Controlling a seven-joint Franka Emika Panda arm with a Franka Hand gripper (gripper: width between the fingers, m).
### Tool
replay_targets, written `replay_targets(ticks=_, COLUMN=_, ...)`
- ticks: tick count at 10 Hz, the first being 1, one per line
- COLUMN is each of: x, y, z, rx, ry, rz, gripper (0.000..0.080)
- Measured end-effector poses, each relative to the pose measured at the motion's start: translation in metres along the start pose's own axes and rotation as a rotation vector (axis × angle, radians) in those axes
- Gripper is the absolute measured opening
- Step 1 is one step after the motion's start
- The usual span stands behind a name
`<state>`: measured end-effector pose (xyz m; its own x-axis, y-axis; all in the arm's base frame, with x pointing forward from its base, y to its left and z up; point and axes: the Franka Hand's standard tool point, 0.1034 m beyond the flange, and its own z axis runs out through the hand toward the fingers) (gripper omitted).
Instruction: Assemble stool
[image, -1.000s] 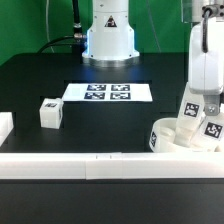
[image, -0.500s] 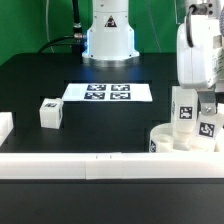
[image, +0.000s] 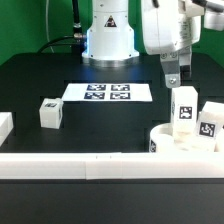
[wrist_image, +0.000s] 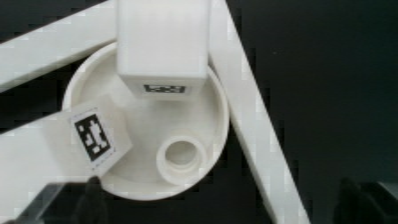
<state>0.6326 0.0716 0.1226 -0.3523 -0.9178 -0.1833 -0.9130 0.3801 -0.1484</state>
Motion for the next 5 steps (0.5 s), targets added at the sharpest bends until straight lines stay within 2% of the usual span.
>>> replay_targets(ticks=4, x=0.004, y=0.000, z=0.000, rx=0.000, ry=0.001, rz=-0.031, gripper=0.0649)
replay_targets(ticks=5, x=0.022, y=0.003, z=-0.002, rx=-0.009, ry=0.008, rz=-0.114, gripper=0.0649)
